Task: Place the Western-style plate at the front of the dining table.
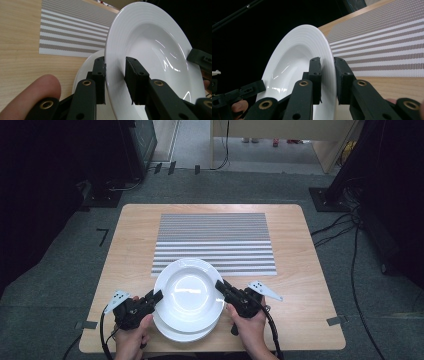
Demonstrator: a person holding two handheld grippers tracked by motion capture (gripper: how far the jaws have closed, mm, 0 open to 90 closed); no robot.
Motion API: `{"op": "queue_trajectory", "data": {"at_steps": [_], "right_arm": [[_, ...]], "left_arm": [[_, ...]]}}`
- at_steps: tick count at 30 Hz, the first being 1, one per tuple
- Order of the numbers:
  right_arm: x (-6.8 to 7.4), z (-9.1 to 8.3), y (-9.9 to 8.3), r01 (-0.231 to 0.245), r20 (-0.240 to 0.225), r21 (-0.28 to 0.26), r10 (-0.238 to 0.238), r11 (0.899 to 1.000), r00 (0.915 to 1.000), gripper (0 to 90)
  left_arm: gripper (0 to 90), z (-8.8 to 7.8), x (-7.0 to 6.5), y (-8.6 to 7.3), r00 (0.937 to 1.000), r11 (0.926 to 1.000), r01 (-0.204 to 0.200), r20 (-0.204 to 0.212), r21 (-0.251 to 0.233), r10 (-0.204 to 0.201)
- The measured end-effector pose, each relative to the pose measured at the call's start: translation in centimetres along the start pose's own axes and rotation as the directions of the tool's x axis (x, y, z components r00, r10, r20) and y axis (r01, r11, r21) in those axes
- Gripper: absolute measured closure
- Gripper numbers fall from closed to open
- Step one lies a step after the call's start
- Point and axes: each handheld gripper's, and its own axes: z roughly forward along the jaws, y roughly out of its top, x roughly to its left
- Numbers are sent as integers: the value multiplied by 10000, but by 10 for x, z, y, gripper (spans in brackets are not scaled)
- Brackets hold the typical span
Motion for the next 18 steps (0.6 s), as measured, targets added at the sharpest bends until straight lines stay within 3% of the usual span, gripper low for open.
{"op": "queue_trajectory", "data": {"at_steps": [18], "right_arm": [[-10, 8, 41, -97, 169, -210, 101, 9997, 9998, 786]], "left_arm": [[708, 30, -9, 38, 9988, 9993, -358, 335, -98, 361]]}}
